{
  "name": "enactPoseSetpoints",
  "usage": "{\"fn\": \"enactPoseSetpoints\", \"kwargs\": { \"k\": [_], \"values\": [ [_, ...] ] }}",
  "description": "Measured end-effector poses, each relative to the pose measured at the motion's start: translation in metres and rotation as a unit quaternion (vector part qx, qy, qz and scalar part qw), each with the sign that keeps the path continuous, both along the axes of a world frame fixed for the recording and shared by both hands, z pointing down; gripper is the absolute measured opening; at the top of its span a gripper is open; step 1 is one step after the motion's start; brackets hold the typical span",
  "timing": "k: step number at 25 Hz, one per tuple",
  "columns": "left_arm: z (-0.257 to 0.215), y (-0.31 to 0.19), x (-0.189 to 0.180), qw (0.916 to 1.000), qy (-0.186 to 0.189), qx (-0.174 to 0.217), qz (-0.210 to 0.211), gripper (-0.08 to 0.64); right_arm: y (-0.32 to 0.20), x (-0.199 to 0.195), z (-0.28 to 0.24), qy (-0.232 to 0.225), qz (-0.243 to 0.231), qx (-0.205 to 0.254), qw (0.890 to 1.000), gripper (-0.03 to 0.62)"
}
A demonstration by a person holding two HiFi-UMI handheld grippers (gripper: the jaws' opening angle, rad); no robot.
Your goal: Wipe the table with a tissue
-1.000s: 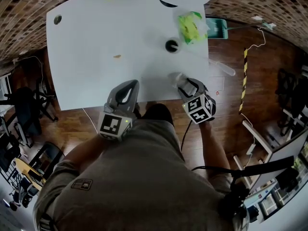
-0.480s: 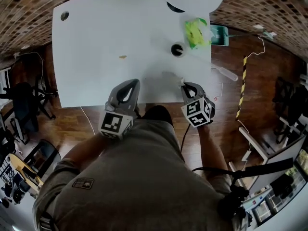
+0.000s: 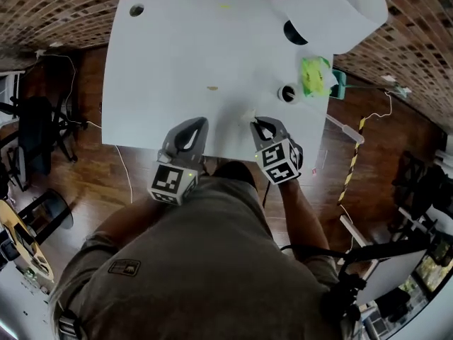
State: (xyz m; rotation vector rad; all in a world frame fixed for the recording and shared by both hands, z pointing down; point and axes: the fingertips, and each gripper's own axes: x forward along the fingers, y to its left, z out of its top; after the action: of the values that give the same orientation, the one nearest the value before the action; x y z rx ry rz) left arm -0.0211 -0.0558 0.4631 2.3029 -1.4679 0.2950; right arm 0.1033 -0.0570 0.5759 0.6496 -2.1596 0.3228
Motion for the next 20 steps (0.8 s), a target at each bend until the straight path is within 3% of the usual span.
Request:
{"fn": "enactPoseSetpoints", "kwargs": {
  "k": [9, 20],
  "values": [
    [-0.005, 0.005, -0.057, 0.9986, 0.003, -0.004, -0.052, 0.001, -0.036, -0.057, 0.009, 0.014, -0.017, -0.008, 1.000, 0.026],
    [0.000, 0.010, -0.099, 0.9969, 0.007, -0.014, -0.078, 0.001, -0.063, -0.081, 0.043, 0.060, -0.008, -0.039, 0.997, 0.026]
  ]
}}
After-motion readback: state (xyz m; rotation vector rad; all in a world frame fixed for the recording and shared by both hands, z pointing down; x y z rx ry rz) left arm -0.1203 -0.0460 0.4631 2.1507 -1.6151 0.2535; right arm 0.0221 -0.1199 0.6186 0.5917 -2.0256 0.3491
